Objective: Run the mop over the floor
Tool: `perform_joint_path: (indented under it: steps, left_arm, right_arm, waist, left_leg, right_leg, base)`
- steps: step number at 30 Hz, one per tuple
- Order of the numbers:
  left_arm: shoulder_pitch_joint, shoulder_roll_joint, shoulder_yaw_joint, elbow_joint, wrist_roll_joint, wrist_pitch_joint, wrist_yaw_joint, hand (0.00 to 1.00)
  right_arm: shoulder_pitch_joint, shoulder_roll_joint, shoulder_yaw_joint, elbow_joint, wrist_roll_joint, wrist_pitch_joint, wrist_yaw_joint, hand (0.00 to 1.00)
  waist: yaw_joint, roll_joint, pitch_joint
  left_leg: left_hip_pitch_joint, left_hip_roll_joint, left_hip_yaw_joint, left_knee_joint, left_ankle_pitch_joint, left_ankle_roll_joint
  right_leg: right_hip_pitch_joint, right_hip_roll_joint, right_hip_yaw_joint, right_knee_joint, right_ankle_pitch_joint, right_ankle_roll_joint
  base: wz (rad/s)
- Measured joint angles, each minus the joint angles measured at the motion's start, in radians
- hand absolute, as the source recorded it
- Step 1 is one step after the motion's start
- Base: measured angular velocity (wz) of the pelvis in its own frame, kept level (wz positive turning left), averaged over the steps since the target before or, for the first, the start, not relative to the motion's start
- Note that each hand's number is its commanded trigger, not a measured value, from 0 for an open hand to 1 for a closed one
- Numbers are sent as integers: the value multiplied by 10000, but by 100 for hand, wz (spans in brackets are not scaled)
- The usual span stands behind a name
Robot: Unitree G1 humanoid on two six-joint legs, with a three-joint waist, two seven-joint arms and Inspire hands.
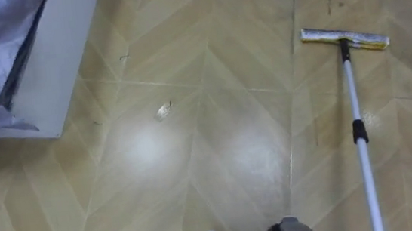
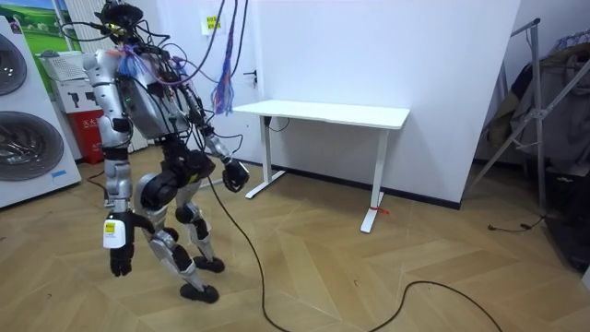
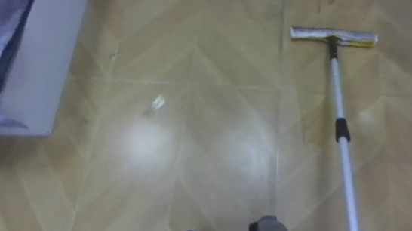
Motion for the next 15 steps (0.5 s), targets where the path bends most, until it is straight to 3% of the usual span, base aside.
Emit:
perform_joint_path:
  steps: [1, 3, 4, 5, 6, 7, 8, 9, 11, 12, 13, 14, 15]
  left_arm:
    - [56, 120, -92, 8, -61, -1, 3, 0]
    - [99, 290, -173, -21, -107, -25, 3, 0]
    - [142, 410, -170, -42, -124, -65, -33, 0]
    - [168, 515, -162, -128, -143, -149, -81, 0]
    - [249, 548, -159, -133, -140, -179, -109, 0]
    - [443, 580, -136, -137, -111, -174, -221, 0]
    - [601, 575, -150, -141, -25, -175, -314, 0]
    - [624, 573, -164, -146, -9, -176, -360, 0]
    - [623, 533, -140, -190, 9, -166, -482, 0]
    - [566, 489, -144, -192, 14, -171, -482, 0]
    - [520, 468, -145, -197, 42, -161, -482, 0]
    - [480, 451, -142, -198, 83, -157, -474, 0]
    - [326, 391, -127, -252, 91, -169, -438, 0]
  right_arm:
    - [-487, -182, 7, 0, -3, 12, 11, 100]
    - [-1242, -500, 19, -70, 156, -18, 19, 100]
    - [-1554, -650, 107, -185, 256, -87, 73, 100]
    - [-1783, -748, 175, -334, 433, -179, 122, 100]
    - [-1861, -789, 221, -427, 525, -188, 162, 100]
    - [-1985, -850, 228, -543, 578, -253, 308, 100]
    - [-1976, -865, 217, -551, 682, -331, 473, 100]
    - [-1943, -866, 215, -549, 732, -333, 547, 100]
    - [-1635, -875, 230, -542, 780, -325, 639, 100]
    - [-1316, -887, 327, -533, 775, -328, 650, 100]
    - [-1013, -907, 442, -486, 713, -330, 651, 100]
    - [-790, -927, 491, -469, 696, -330, 642, 100]
    - [-300, -959, 586, -447, 671, -328, 589, 100]
  waist:
    - [36, -124, 23]
    - [91, -299, 17]
    - [275, -416, 13]
    - [448, -522, 5]
    - [512, -533, -1]
    - [593, -554, -40]
    - [605, -560, -85]
    - [600, -564, -84]
    - [586, -534, -87]
    - [590, -513, -103]
    - [547, -475, -87]
    - [494, -445, -96]
    - [397, -249, -152]
  left_leg:
    - [-407, -2, -3, 816, 482, -110]
    - [-1037, 49, -40, 736, 421, 43]
    - [-1395, 170, -25, -139, 341, 165]
    - [-1531, 201, -115, -1420, 364, 137]
    - [-1532, 198, -174, -2057, 393, 131]
    - [-1458, 181, -330, -2713, 760, 237]
    - [-1230, 141, -304, -2737, 754, 315]
    - [-1119, 147, -236, -2741, 697, 414]
    - [-814, 179, 0, -2765, 532, 699]
    - [-629, 114, 137, -2745, 397, 956]
    - [-432, -45, 211, -2732, 290, 1314]
    - [-335, -169, 218, -2729, 179, 1413]
    - [-187, -261, 218, -2732, -32, 1546]
  right_leg:
    - [-33, 5, 58, 415, -274, -49]
    - [-32, 61, 110, 771, -498, -135]
    - [52, 162, 143, 864, -592, -207]
    - [239, 246, 203, 868, -724, -175]
    - [381, 250, 206, 851, -811, -119]
    - [713, 228, 239, 802, -1044, 67]
    - [1045, 176, 237, 618, -1247, 264]
    - [1221, 152, 239, 499, -1297, 339]
    - [1718, 30, 264, 148, -1303, 428]
    - [1919, -12, 473, 109, -1322, 454]
    - [1903, -103, 589, 496, -1153, 731]
    - [1809, -163, 613, 822, -961, 884]
    - [1563, -134, 815, 1496, -373, 1002]
  base:
    - [12]
    - [20]
    - [17]
    - [5]
    - [-3]
    - [4]
    - [10]
    - [18]
    - [12]
    - [-6]
    - [-7]
    - [0]
    - [4]
